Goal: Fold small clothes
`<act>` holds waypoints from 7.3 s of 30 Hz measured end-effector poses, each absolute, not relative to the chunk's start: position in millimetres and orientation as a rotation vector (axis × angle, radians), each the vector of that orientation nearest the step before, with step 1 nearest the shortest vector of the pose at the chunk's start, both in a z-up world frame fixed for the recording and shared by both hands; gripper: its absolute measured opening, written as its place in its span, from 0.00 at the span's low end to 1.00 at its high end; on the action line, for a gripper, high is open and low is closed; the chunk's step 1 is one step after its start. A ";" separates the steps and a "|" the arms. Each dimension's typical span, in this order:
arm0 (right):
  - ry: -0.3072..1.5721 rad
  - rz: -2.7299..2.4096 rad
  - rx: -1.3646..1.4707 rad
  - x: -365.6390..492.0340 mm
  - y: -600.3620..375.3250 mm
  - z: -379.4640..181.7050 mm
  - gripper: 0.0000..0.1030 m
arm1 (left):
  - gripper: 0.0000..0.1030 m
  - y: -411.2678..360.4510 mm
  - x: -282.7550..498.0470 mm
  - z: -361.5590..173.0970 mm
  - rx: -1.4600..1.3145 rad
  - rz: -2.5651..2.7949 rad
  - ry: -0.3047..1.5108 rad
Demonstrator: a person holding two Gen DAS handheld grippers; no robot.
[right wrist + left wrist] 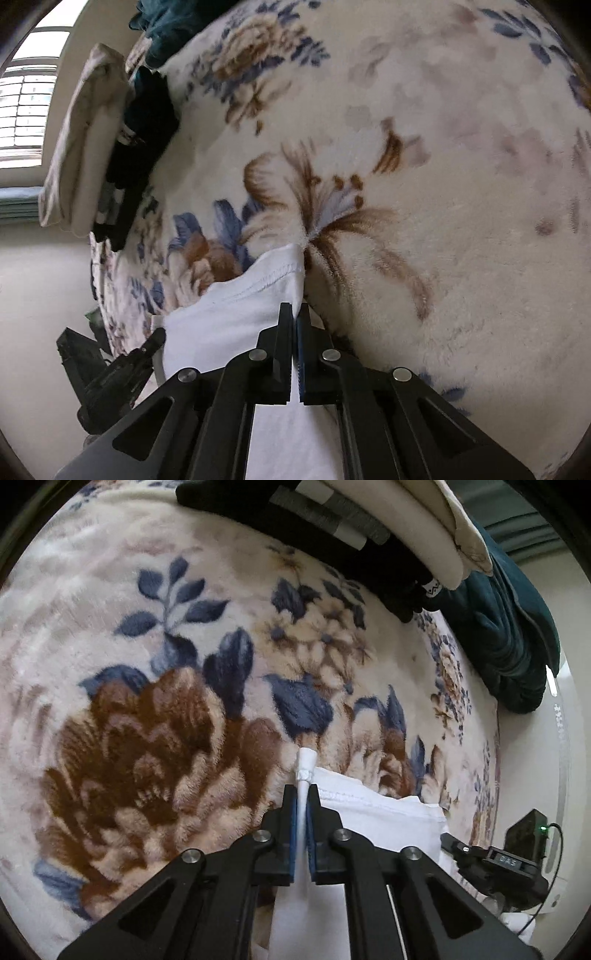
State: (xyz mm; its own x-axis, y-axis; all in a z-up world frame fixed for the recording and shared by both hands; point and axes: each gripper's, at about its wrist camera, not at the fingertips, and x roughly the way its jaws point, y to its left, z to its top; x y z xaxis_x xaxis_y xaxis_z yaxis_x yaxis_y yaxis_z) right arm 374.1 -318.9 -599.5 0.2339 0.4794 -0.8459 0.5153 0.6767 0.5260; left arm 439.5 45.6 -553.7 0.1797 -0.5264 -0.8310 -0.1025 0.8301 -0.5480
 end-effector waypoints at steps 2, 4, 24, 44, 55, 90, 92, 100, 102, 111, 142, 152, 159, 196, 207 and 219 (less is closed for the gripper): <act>1.414 -0.006 0.947 371.5 -322.9 -597.9 0.04 | 0.08 51.0 437.0 -553.2 -0.596 -0.324 1.397; 1.420 0.005 0.939 362.0 -328.6 -588.2 0.21 | 0.24 59.4 430.6 -548.7 -0.642 -0.324 1.391; 1.507 0.035 1.001 283.8 -310.7 -593.9 0.03 | 0.08 82.8 371.1 -541.5 -0.686 -0.293 1.375; 1.429 0.401 1.054 346.4 -299.2 -639.8 0.17 | 0.17 32.3 399.5 -568.4 -0.852 -0.598 1.357; 1.285 0.378 1.030 360.2 -278.9 -539.4 0.12 | 0.15 49.7 413.3 -477.0 -0.796 -0.656 1.237; 1.170 0.206 0.579 808.3 -183.3 -414.1 0.47 | 0.72 96.9 779.4 -355.8 -0.333 -0.283 1.119; 1.151 0.125 0.476 797.1 -181.3 -398.8 0.68 | 0.79 95.6 765.5 -347.5 -0.280 -0.223 1.095; 1.109 -0.088 0.137 725.0 -160.8 -362.1 0.99 | 0.88 70.8 688.7 -332.0 -0.014 0.003 1.026; 1.097 -0.108 0.121 709.0 -163.3 -353.0 0.99 | 0.88 68.4 673.7 -330.2 -0.014 0.015 1.030; 1.032 -0.167 0.079 634.9 -175.7 -296.4 1.00 | 0.88 52.1 623.6 -294.5 -0.007 0.007 1.020; 0.707 -0.082 0.015 283.0 -181.4 9.9 0.99 | 0.88 32.8 331.3 -38.4 -0.010 0.019 0.710; 0.660 -0.030 -0.007 246.6 -180.1 50.0 0.99 | 0.88 25.5 288.3 -19.5 -0.026 0.031 0.679; 0.644 -0.027 -0.035 246.1 -176.4 53.5 1.00 | 1.00 24.2 284.3 -22.7 -0.020 0.052 0.687; 0.651 -0.012 -0.012 256.8 -179.2 53.8 1.00 | 1.00 25.6 284.1 -11.0 -0.031 0.059 0.665; 0.649 -0.013 -0.010 255.4 -180.7 54.0 1.00 | 1.00 25.1 284.1 -11.1 -0.030 0.057 0.665; 0.649 -0.015 -0.004 252.6 -181.1 56.0 1.00 | 1.00 22.4 281.7 -7.6 -0.027 0.062 0.660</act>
State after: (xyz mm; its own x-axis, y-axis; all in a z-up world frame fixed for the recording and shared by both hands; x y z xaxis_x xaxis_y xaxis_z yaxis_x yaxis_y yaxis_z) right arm 252.6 -181.1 56.0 0.7964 -0.0152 -0.6046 0.0129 0.9999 -0.0082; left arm 281.7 22.4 -7.6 0.7883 0.0487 -0.6134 -0.0658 0.9978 -0.0054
